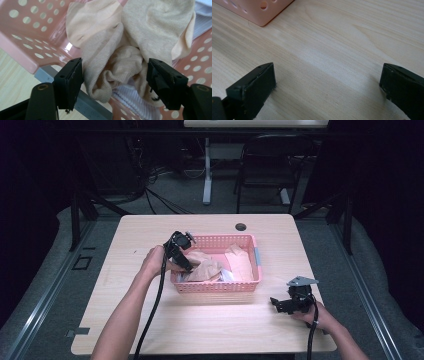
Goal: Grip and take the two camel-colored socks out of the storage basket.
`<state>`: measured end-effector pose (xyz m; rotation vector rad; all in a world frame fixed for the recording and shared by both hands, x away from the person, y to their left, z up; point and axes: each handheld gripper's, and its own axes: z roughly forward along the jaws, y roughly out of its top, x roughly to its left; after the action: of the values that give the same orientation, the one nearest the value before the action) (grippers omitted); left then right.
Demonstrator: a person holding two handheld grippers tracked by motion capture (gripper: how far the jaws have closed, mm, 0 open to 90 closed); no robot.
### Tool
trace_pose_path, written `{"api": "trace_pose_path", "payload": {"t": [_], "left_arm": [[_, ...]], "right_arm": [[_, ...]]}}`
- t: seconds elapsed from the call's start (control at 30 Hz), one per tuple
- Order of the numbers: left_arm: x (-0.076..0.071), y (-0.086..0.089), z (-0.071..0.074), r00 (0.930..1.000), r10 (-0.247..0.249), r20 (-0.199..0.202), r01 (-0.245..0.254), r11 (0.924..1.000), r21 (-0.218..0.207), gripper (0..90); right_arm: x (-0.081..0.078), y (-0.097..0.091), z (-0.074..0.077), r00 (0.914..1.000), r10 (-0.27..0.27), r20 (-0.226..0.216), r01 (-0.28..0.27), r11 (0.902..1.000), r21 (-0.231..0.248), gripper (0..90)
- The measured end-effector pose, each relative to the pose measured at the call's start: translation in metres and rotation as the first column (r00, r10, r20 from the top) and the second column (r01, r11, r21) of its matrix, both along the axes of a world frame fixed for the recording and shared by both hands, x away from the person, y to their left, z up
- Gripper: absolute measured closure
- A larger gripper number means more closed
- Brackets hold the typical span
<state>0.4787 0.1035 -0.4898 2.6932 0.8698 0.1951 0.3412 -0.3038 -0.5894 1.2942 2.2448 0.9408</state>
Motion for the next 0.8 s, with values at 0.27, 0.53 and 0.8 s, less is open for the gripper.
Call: {"api": "trace_pose_path", "payload": {"t": [0.27,0.53,0.8], "left_arm": [[-0.003,-0.008,-0.008,1.0,-0.007,0.005,0.007,0.9977,0.067,59.5],[-0.003,-0.01,-0.009,0.9999,0.013,0.003,-0.013,0.9977,0.066,78.7],[-0.003,-0.009,0.004,0.9998,0.022,-0.002,-0.021,0.9991,0.036,79.8]], "right_arm": [[0.0,0.0,0.0,1.0,0.0,0.0,0.0,1.0,0.002,0.0],[0.0,0.0,0.0,1.0,0.0,0.0,0.0,1.0,0.001,0.0],[0.0,0.0,0.0,1.0,0.002,-0.001,-0.002,1.0,-0.003,0.0]]}}
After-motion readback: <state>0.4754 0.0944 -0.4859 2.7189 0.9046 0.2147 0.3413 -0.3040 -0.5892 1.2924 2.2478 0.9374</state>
